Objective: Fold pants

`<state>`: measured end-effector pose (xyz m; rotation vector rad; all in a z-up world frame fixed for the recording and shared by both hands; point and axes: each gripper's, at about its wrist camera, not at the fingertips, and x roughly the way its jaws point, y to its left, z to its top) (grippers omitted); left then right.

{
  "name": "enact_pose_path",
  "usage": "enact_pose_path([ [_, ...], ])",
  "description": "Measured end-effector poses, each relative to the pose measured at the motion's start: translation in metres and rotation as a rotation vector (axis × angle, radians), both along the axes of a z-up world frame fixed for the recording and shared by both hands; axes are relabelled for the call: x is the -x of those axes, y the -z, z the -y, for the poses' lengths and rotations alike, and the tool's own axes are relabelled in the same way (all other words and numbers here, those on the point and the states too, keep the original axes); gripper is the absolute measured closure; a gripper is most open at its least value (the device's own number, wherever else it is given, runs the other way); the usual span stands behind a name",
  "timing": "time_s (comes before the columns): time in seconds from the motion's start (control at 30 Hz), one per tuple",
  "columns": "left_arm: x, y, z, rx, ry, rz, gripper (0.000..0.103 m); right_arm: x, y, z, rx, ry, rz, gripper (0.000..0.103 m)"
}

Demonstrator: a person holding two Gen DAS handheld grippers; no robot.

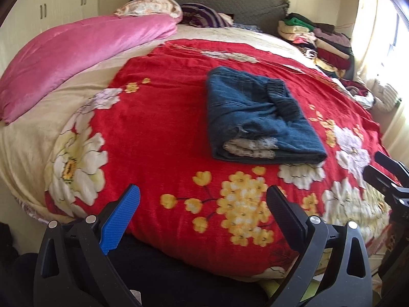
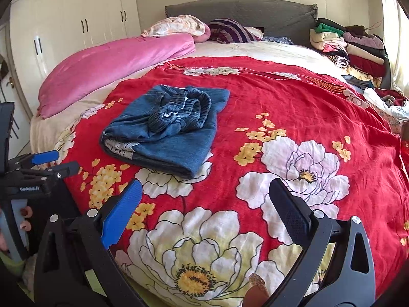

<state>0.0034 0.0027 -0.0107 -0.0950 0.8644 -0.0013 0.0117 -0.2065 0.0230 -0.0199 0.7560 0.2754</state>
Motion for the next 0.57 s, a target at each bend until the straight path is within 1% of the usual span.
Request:
enact_pose_path([
  [0.07, -0.003, 0.000, -0.013, 0.030, -0.021, 0.006, 0.004, -0.003, -0.002, 0.007, 0.000, 0.013, 0.000, 0.009],
  [0.17, -0.013, -0.004, -0.041, 0.027, -0.097, 0.027, 0.004, -0.013, -0.005, 0.034, -0.032, 0.060, -0.013, 0.009],
  [0.23, -0.030, -0.009, -0.063, 0.014, -0.148, 0.031, 0.004, -0.028, -0.007, 0.070, -0.060, 0.150, -0.023, 0.009],
  [0.27, -0.044, -0.010, -0.077, -0.009, -0.176, 0.029, 0.004, -0.034, -0.007, 0.083, -0.062, 0.173, -0.028, 0.009],
  [0.33, -0.073, -0.008, -0.101, -0.057, -0.230, -0.001, 0.004, -0.053, -0.007, 0.124, -0.042, 0.276, -0.039, 0.009],
  [0.37, -0.090, -0.005, -0.115, -0.069, -0.259, -0.023, 0.004, -0.065, -0.007, 0.151, -0.041, 0.341, -0.040, 0.009],
  [0.4, -0.113, 0.000, -0.133, -0.074, -0.284, -0.056, 0.004, -0.073, -0.006, 0.168, -0.036, 0.368, -0.045, 0.009],
  [0.47, -0.157, 0.010, -0.165, -0.075, -0.316, -0.116, 0.004, -0.094, 0.000, 0.206, 0.007, 0.456, -0.075, 0.009],
  [0.53, -0.192, 0.018, -0.190, -0.058, -0.335, -0.144, 0.005, -0.118, 0.010, 0.246, 0.065, 0.524, -0.099, 0.009],
  [0.57, -0.210, 0.021, -0.200, -0.059, -0.347, -0.136, 0.005, -0.132, 0.017, 0.267, 0.109, 0.573, -0.112, 0.009],
])
